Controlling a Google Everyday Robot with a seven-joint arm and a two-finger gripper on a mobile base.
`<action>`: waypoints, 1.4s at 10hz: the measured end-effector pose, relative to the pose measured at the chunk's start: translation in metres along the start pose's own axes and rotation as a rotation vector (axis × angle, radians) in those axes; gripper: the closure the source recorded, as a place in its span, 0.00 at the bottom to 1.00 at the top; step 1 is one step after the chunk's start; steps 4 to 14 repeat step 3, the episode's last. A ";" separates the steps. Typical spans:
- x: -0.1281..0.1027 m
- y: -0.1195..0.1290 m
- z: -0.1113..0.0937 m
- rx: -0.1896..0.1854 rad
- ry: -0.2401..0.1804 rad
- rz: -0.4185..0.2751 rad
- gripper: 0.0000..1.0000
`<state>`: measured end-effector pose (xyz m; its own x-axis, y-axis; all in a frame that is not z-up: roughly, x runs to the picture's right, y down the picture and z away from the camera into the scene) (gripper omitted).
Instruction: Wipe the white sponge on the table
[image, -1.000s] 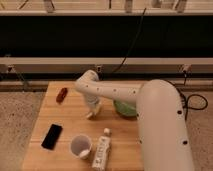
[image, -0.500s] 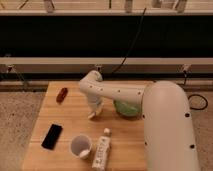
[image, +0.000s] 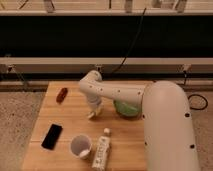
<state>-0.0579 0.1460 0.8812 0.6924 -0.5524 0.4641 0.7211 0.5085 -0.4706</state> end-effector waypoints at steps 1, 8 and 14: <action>-0.001 -0.002 0.000 0.003 0.000 -0.003 1.00; -0.001 -0.004 -0.001 0.009 -0.001 -0.005 1.00; -0.001 -0.004 -0.001 0.009 -0.001 -0.005 1.00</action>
